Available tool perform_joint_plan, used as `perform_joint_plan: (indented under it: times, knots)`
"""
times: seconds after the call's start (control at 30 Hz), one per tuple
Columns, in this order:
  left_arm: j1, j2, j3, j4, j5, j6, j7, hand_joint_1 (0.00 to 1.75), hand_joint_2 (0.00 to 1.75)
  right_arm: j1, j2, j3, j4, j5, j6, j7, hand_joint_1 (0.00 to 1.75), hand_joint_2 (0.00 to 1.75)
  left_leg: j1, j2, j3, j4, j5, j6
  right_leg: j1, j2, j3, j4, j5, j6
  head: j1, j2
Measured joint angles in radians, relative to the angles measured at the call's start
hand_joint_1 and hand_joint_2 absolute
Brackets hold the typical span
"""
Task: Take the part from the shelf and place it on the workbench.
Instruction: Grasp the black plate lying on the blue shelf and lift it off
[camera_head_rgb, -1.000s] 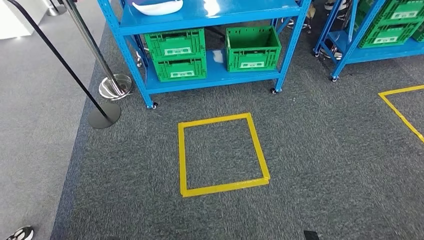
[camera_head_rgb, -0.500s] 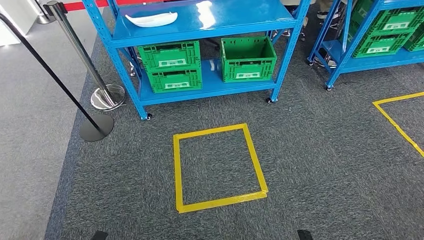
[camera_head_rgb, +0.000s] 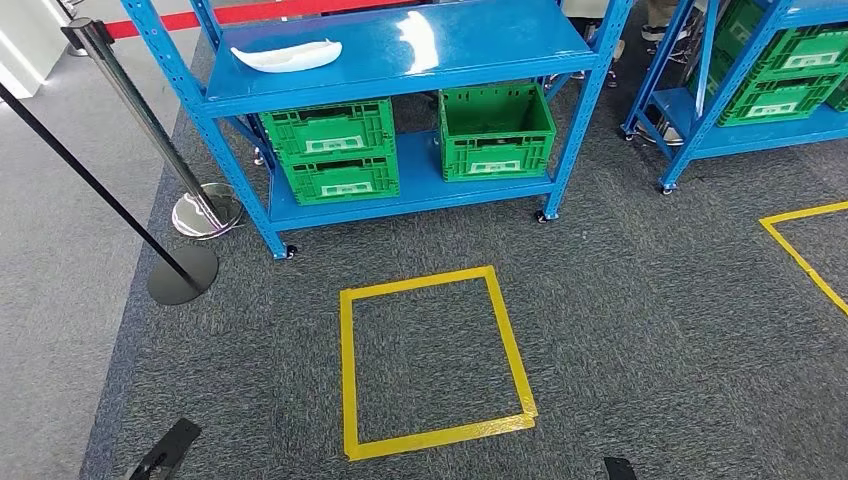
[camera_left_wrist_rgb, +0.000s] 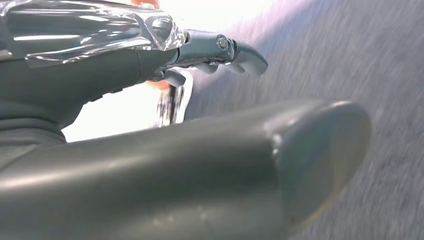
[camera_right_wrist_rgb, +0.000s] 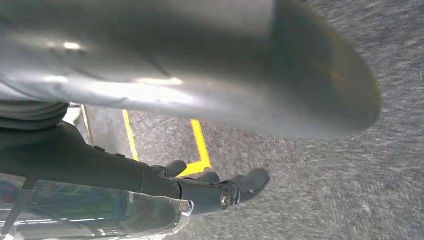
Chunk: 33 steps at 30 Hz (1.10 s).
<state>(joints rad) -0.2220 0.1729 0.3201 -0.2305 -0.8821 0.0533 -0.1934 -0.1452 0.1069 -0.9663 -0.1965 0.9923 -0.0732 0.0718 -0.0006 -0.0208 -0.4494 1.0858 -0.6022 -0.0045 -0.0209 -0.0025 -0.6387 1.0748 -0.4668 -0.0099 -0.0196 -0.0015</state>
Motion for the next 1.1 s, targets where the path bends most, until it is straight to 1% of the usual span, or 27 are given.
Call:
perform_joint_plan:
  times: [0.03, 0.07, 0.13, 0.17, 0.2, 0.23, 0.3, 0.33, 0.37, 0.4, 0.47, 0.5, 0.53, 0.57, 0.63, 0.67, 0.7, 0.73, 0.77, 0.8, 0.83, 0.87, 0.9, 0.93, 1.0, 1.07, 1.1]
  knots:
    - [-0.014, 0.011, -0.014, -0.002, -0.016, 0.008, 0.001, 0.00, 0.00, -0.001, 0.000, 0.000, 0.000, 0.000, 0.000, 0.000, 0.00, 0.00, 0.001, 0.005, -0.040, 0.058, 0.000, -0.005, -0.002, 0.001, 0.012, -0.004, -0.008, -0.004, -0.001, 0.000]
    - [-0.026, 0.018, -0.025, -0.004, -0.027, 0.014, 0.002, 0.00, 0.00, -0.001, 0.000, 0.000, 0.000, 0.000, 0.000, 0.000, 0.00, 0.00, 0.002, 0.011, -0.085, 0.117, -0.014, -0.010, -0.001, 0.001, 0.024, -0.007, -0.017, -0.008, -0.001, 0.000]
    - [-0.041, 0.031, -0.042, -0.006, -0.036, 0.018, 0.005, 0.00, 0.00, -0.001, 0.000, 0.000, 0.000, -0.001, 0.000, 0.000, 0.00, 0.00, 0.003, 0.015, -0.171, 0.201, -0.073, -0.016, -0.001, 0.004, 0.048, -0.010, -0.037, -0.011, -0.002, 0.000]
    - [-0.044, 0.035, -0.048, -0.006, -0.038, 0.018, 0.006, 0.00, 0.00, 0.000, 0.000, 0.000, 0.000, -0.001, 0.000, 0.000, 0.00, 0.00, 0.002, 0.016, -0.200, 0.210, -0.090, -0.015, 0.000, 0.006, 0.061, -0.010, -0.047, -0.011, -0.003, 0.000]
    - [-0.046, 0.037, -0.053, -0.007, -0.040, 0.019, 0.007, 0.00, 0.00, 0.000, 0.000, 0.000, 0.000, -0.001, 0.000, 0.000, 0.00, 0.00, 0.001, 0.016, -0.215, 0.191, -0.082, -0.011, 0.002, 0.009, 0.076, -0.011, -0.058, -0.012, -0.003, 0.000]
    - [-0.047, 0.040, -0.057, -0.007, -0.040, 0.019, 0.007, 0.00, 0.00, 0.000, 0.000, 0.000, 0.000, -0.001, 0.000, 0.000, 0.00, 0.00, -0.002, 0.016, -0.218, 0.146, -0.047, -0.004, 0.005, 0.010, 0.091, -0.012, -0.069, -0.013, -0.004, 0.000]
    - [-0.048, 0.049, -0.063, -0.007, -0.041, 0.020, 0.007, 0.00, 0.00, 0.000, 0.003, 0.000, 0.000, -0.001, 0.000, 0.000, 0.00, 0.00, -0.016, 0.014, -0.203, 0.031, 0.063, 0.026, 0.010, 0.014, 0.117, -0.017, -0.088, -0.012, -0.002, 0.000]
    - [-0.048, 0.055, -0.066, -0.008, -0.041, 0.021, 0.008, 0.00, 0.00, -0.001, 0.005, 0.000, 0.001, -0.001, 0.000, 0.000, 0.00, 0.00, -0.025, 0.011, -0.193, -0.011, 0.099, 0.042, 0.012, 0.016, 0.126, -0.022, -0.096, -0.010, -0.003, 0.000]
    - [-0.049, 0.060, -0.068, -0.010, -0.042, 0.021, 0.008, 0.00, 0.00, -0.001, 0.007, 0.000, 0.001, -0.001, 0.000, 0.000, 0.00, 0.00, -0.032, 0.006, -0.184, -0.036, 0.117, 0.053, 0.013, 0.018, 0.137, -0.029, -0.101, -0.006, -0.004, 0.000]
    - [-0.051, 0.064, -0.070, -0.012, -0.042, 0.022, 0.008, 0.00, 0.00, -0.001, 0.008, -0.001, 0.002, -0.001, 0.000, 0.000, 0.00, 0.00, -0.035, 0.000, -0.174, -0.047, 0.117, 0.058, 0.014, 0.020, 0.150, -0.032, -0.099, 0.000, -0.005, 0.000]
    - [-0.057, 0.067, -0.073, -0.015, -0.043, 0.023, 0.009, 0.00, 0.00, -0.001, 0.009, -0.001, 0.002, -0.001, 0.000, 0.000, 0.00, 0.00, -0.032, -0.001, -0.137, -0.076, 0.125, 0.058, 0.015, 0.018, 0.166, -0.021, -0.091, 0.008, -0.008, 0.000]
    - [-0.059, 0.066, -0.073, -0.015, -0.043, 0.023, 0.009, 0.00, 0.00, -0.003, 0.009, -0.001, 0.002, -0.001, 0.000, 0.000, 0.00, 0.00, -0.029, 0.000, -0.120, -0.087, 0.129, 0.057, 0.016, 0.016, 0.158, 0.006, -0.088, 0.012, -0.007, 0.000]
    - [-0.060, 0.065, -0.075, -0.015, -0.043, 0.023, 0.009, 0.00, 0.00, -0.006, 0.009, -0.001, 0.001, -0.002, 0.000, 0.000, 0.00, 0.00, -0.025, 0.002, -0.105, -0.092, 0.128, 0.057, 0.016, 0.015, 0.135, 0.048, -0.093, 0.015, -0.006, 0.000]
    - [-0.060, 0.064, -0.076, -0.015, -0.043, 0.023, 0.009, 0.00, 0.00, -0.008, 0.008, -0.001, 0.001, -0.002, 0.000, 0.000, 0.00, 0.00, -0.022, 0.004, -0.099, -0.095, 0.124, 0.056, 0.015, 0.014, 0.097, 0.105, -0.107, 0.020, -0.006, 0.000]
    - [-0.060, 0.061, -0.079, -0.015, -0.043, 0.023, 0.009, 0.00, 0.00, -0.006, 0.005, -0.002, 0.001, -0.002, 0.000, 0.000, 0.00, 0.00, -0.017, 0.003, -0.088, -0.095, 0.109, 0.056, 0.014, 0.013, 0.006, 0.212, -0.160, 0.033, -0.006, 0.000]
    - [-0.059, 0.059, -0.080, -0.015, -0.044, 0.024, 0.009, 0.00, 0.00, -0.004, 0.004, -0.002, 0.001, -0.002, 0.000, 0.000, 0.00, 0.00, -0.014, 0.002, -0.080, -0.094, 0.100, 0.054, 0.013, 0.013, -0.028, 0.235, -0.185, 0.038, -0.006, 0.000]
    - [-0.058, 0.057, -0.081, -0.015, -0.048, 0.028, 0.008, 0.00, 0.00, -0.001, 0.003, -0.002, 0.002, -0.002, 0.000, 0.000, 0.00, 0.00, -0.010, 0.000, -0.070, -0.094, 0.091, 0.050, 0.012, 0.013, -0.047, 0.228, -0.193, 0.042, -0.006, 0.000]
    - [-0.059, 0.056, -0.082, -0.015, -0.055, 0.034, 0.007, 0.00, 0.00, 0.000, 0.003, -0.003, 0.002, -0.002, 0.000, 0.000, 0.00, 0.00, -0.006, -0.001, -0.058, -0.094, 0.080, 0.046, 0.010, 0.013, -0.051, 0.191, -0.176, 0.045, -0.006, 0.000]
    - [-0.061, 0.057, -0.085, -0.015, -0.068, 0.043, 0.007, 0.00, 0.00, 0.001, 0.002, -0.003, 0.002, -0.003, 0.000, 0.000, 0.00, 0.00, -0.003, -0.002, -0.046, -0.093, 0.068, 0.039, 0.007, 0.013, -0.045, 0.133, -0.133, 0.048, -0.006, 0.000]
    - [-0.067, 0.059, -0.088, -0.015, -0.086, 0.052, 0.008, 0.00, 0.00, 0.003, 0.002, -0.003, 0.002, -0.004, -0.001, 0.000, 0.00, 0.00, -0.001, -0.003, -0.034, -0.090, 0.054, 0.032, 0.003, 0.009, -0.038, 0.070, -0.071, 0.050, -0.004, 0.000]
    - [-0.075, 0.062, -0.094, -0.016, -0.107, 0.061, 0.011, 0.00, 0.00, 0.003, 0.000, -0.003, 0.003, -0.005, -0.001, 0.001, 0.00, 0.00, -0.001, -0.004, -0.027, -0.087, 0.041, 0.025, 0.001, 0.006, -0.030, 0.024, -0.022, 0.045, -0.002, 0.000]
    - [-0.087, 0.068, -0.101, -0.018, -0.131, 0.069, 0.014, 0.00, 0.00, 0.004, 0.000, -0.003, 0.004, -0.006, -0.002, 0.002, 0.00, 0.00, -0.002, -0.006, -0.023, -0.087, 0.029, 0.018, 0.000, 0.003, -0.025, -0.004, 0.016, 0.037, -0.003, 0.000]
    - [-0.100, 0.073, -0.109, -0.021, -0.154, 0.076, 0.016, 0.00, 0.00, 0.004, -0.001, -0.004, 0.004, -0.008, -0.003, 0.002, 0.00, 0.00, -0.003, -0.007, -0.018, -0.084, 0.022, 0.012, 0.000, 0.000, -0.024, -0.014, 0.032, 0.026, -0.003, 0.000]
    - [-0.115, 0.078, -0.118, -0.025, -0.177, 0.081, 0.019, 0.00, 0.00, 0.003, -0.002, -0.004, 0.004, -0.010, -0.004, 0.002, 0.00, 0.00, -0.003, -0.008, -0.018, -0.084, 0.021, 0.007, 0.001, 0.001, -0.018, -0.012, 0.027, 0.013, -0.005, 0.000]
    - [-0.147, 0.085, -0.140, -0.032, -0.230, 0.093, 0.029, 0.00, 0.00, 0.003, -0.002, -0.006, 0.004, -0.014, -0.006, 0.000, 0.00, 0.00, 0.000, 0.000, -0.037, -0.043, 0.037, -0.002, -0.002, 0.001, -0.004, -0.017, 0.022, 0.000, -0.008, 0.000]
    - [-0.175, 0.087, -0.165, -0.037, -0.288, 0.107, 0.045, 0.00, 0.00, 0.002, -0.004, -0.006, 0.004, -0.014, -0.007, -0.001, 0.00, 0.00, 0.002, 0.012, -0.109, 0.063, 0.045, -0.012, -0.004, 0.001, 0.016, -0.022, 0.010, -0.009, -0.010, 0.000]
    - [-0.186, 0.087, -0.180, -0.038, -0.323, 0.115, 0.052, 0.00, 0.00, 0.003, -0.005, -0.007, 0.004, -0.014, -0.008, 0.000, 0.00, 0.00, 0.004, 0.015, -0.156, 0.123, 0.029, -0.017, -0.005, 0.001, 0.025, -0.024, 0.003, -0.012, -0.011, 0.000]
